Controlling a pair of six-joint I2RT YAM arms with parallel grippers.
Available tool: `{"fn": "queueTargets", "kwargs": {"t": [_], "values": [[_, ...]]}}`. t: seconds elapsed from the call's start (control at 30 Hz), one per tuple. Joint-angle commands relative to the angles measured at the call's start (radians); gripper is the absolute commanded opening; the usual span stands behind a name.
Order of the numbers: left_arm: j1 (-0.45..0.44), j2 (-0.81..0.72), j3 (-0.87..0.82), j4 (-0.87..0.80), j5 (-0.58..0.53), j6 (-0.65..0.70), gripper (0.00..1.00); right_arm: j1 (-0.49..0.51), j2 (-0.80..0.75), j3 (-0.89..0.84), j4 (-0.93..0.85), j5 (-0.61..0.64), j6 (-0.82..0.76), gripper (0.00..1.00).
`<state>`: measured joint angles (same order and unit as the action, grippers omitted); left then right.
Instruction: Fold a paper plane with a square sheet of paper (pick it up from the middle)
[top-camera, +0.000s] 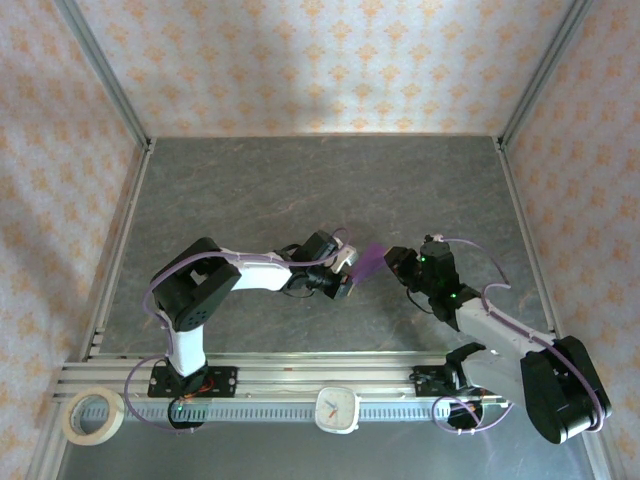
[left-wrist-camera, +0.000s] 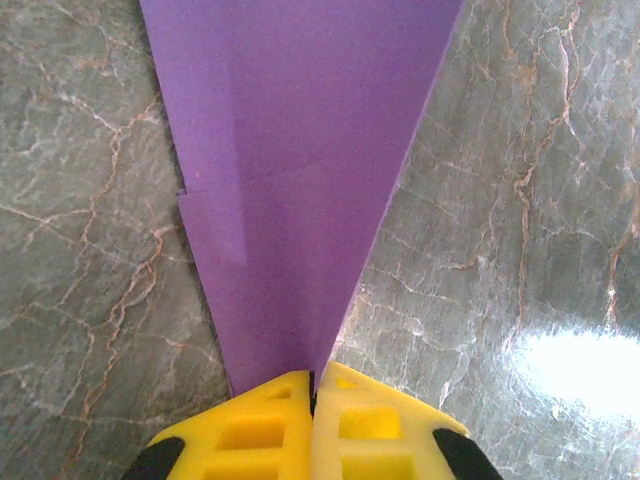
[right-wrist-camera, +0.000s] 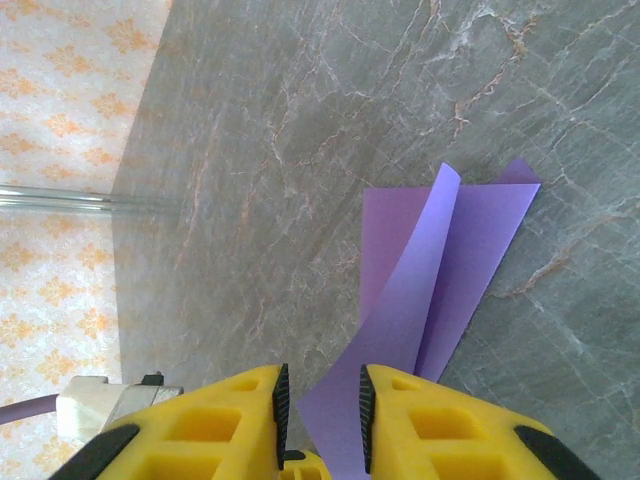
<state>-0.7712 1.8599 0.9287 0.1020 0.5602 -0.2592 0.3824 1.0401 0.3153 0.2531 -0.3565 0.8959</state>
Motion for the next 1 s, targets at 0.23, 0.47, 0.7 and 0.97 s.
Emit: {"fn": "queueTargets", "kwargs": {"t": [0.23,0.47,0.7,0.97], "values": [[0.008,-0.005,0.0,-0.096,-0.026,-0.016,0.0,-0.004,0.019,0.022,-0.005,-0.038,-0.023,0.25],[0.008,0.08,0.092,-0.176,0.063,-0.015,0.0,-0.004,0.026,-0.004,0.004,-0.079,-0.022,0.17],[0.01,0.123,0.154,-0.23,0.089,-0.07,0.0,-0.004,0.086,-0.027,0.049,-0.141,-0.013,0.13],[0.021,0.146,0.16,-0.192,0.163,-0.158,0.0,-0.005,0.131,-0.026,0.095,-0.179,-0.013,0.07]]}}
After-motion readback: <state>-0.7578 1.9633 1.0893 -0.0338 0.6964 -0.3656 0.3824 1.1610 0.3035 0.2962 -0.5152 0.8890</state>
